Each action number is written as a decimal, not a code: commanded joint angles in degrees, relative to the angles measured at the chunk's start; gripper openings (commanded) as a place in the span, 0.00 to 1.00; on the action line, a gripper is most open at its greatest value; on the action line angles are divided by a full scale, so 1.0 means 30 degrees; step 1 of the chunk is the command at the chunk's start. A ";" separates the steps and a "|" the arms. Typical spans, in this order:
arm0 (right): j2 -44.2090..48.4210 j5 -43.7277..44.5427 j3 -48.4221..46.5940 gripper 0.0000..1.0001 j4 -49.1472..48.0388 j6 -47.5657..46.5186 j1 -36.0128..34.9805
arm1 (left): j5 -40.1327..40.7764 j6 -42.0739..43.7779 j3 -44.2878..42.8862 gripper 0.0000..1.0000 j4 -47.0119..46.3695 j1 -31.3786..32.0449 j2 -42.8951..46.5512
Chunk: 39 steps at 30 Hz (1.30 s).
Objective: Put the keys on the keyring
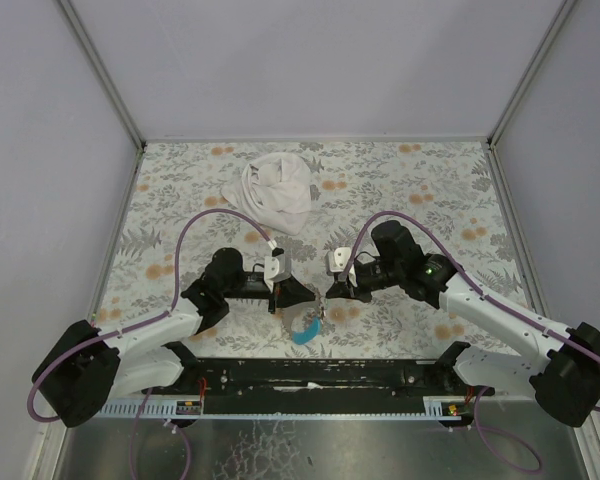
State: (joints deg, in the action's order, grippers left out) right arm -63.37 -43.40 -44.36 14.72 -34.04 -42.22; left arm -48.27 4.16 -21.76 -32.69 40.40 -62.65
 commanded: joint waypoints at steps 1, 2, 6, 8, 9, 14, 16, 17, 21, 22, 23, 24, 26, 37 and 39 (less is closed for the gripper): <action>0.0134 -0.0911 -0.0126 0.00 -0.0606 0.0014 0.0105 | -0.0258 -0.0130 -0.0067 0.00 -0.1045 -0.0047 -0.0108; 0.0135 -0.0915 -0.0119 0.00 -0.0612 0.0010 0.0102 | -0.0283 -0.0150 -0.0071 0.00 -0.1056 -0.0049 -0.0094; 0.0177 -0.1071 -0.0126 0.00 -0.0723 0.0028 0.0112 | -0.0317 -0.0202 -0.0071 0.00 -0.1089 -0.0040 -0.0096; 0.0177 -0.1102 -0.0126 0.00 -0.0746 0.0044 0.0098 | -0.0309 -0.0228 -0.0070 0.00 -0.1116 -0.0048 -0.0121; 0.0177 -0.1114 -0.0126 0.00 -0.0769 0.0054 0.0098 | -0.0311 -0.0232 -0.0057 0.00 -0.1116 -0.0049 -0.0122; 0.0177 -0.1042 -0.0026 0.00 -0.0975 0.0192 0.0098 | -0.0375 -0.0251 -0.0043 0.00 -0.1233 -0.0042 -0.0119; 0.0202 -0.0795 -0.0052 0.00 -0.0846 0.0164 0.0099 | -0.0328 -0.0246 -0.0043 0.00 -0.1219 -0.0030 -0.0076; 0.0239 -0.0582 -0.0036 0.00 -0.0774 0.0157 0.0123 | -0.0292 -0.0238 -0.0024 0.00 -0.1184 -0.0047 -0.0061; 0.0646 -0.0005 0.0035 0.00 -0.0435 0.0218 0.0098 | -0.0090 -0.0148 0.0000 0.00 -0.1073 -0.0045 0.0035; 0.0708 0.0191 0.0041 0.00 -0.0418 0.0237 0.0098 | -0.0083 -0.0134 -0.0011 0.00 -0.1059 -0.0042 0.0030; 0.0753 0.0263 0.0100 0.00 -0.0442 0.0276 0.0098 | -0.0082 -0.0129 -0.0016 0.00 -0.1058 -0.0049 0.0069; 0.0740 0.0305 0.0107 0.00 -0.0449 0.0321 0.0098 | -0.0082 -0.0103 -0.0013 0.00 -0.1057 -0.0064 0.0031; 0.0680 0.0250 0.0093 0.00 -0.0465 0.0289 0.0112 | -0.0105 -0.0110 0.0006 0.00 -0.1058 -0.0050 0.0003; 0.0224 -0.0649 -0.0148 0.00 -0.0584 0.0143 0.0104 | -0.0380 -0.0259 -0.0073 0.00 -0.1296 -0.0047 -0.0244; 0.0124 -0.0730 -0.0112 0.00 -0.0669 0.0136 0.0098 | -0.0380 -0.0257 -0.0080 0.00 -0.1307 -0.0050 -0.0260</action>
State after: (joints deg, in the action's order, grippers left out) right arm -62.57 -43.24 -44.01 14.35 -33.87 -42.22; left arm -48.60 3.66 -21.76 -33.17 40.40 -63.09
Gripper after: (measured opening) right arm 0.010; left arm 0.009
